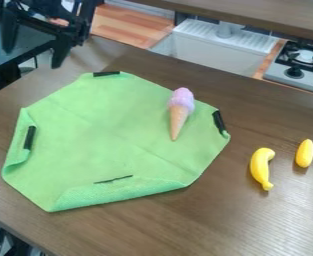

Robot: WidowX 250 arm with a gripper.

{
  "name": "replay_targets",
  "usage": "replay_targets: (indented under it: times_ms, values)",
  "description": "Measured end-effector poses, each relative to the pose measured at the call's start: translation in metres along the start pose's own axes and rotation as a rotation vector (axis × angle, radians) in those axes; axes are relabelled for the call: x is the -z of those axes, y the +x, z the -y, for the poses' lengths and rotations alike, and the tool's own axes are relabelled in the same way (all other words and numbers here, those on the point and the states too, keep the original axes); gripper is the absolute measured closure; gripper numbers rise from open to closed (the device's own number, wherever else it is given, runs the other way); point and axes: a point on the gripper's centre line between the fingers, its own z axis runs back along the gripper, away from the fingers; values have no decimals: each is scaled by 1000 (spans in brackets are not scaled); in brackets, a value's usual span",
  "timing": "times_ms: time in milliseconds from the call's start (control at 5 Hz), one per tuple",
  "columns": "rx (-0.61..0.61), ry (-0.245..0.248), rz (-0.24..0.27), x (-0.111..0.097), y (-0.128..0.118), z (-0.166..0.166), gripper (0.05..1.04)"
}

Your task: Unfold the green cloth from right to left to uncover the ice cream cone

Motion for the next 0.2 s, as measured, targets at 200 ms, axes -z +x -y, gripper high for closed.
replay_targets:
  times_ms: [200]
  values:
    - [107,-59,265,-38,-4,21,82]
